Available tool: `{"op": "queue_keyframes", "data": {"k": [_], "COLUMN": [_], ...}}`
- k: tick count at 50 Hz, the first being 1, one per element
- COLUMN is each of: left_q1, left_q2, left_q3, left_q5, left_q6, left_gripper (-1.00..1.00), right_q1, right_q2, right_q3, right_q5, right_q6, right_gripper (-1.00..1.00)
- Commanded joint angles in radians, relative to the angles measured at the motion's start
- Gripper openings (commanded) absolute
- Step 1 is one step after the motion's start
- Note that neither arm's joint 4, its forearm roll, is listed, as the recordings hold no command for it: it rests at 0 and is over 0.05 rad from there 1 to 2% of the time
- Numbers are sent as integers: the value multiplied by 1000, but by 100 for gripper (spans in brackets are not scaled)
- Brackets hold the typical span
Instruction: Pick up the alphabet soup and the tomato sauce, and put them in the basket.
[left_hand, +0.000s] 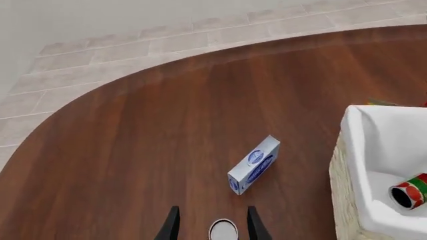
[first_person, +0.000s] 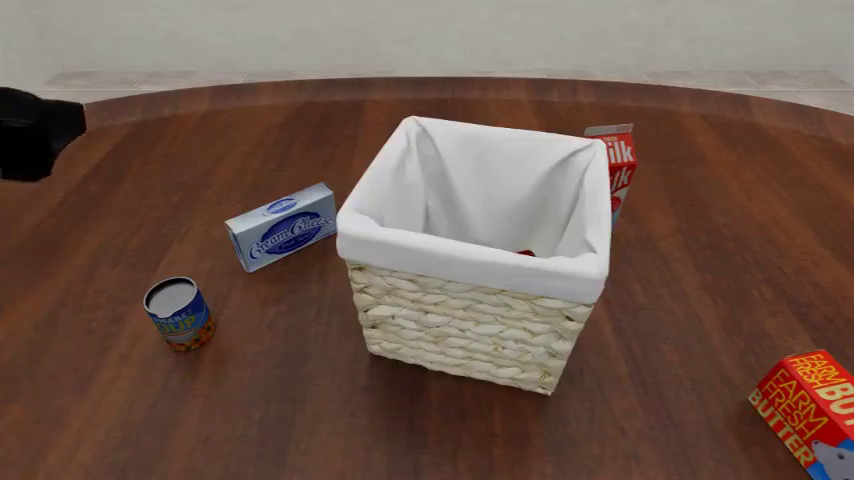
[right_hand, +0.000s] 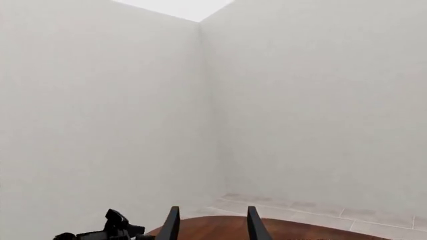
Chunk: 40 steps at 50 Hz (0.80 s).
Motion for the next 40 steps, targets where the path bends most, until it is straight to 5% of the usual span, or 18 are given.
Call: {"op": "queue_keyframes", "data": {"k": [1,40], "left_q1": [-44,39], "left_q2": [114,365], "left_q3": [-82,-54], "left_q5": [103,132], "left_q6": [-43,12], "left_gripper": [100,100], "right_q1": [-8,-16], "right_q2": [3,-5], "right_q3": [18,69], "right_q5": [-19,-56], "right_q6": [20,74], "right_gripper": [100,100]}}
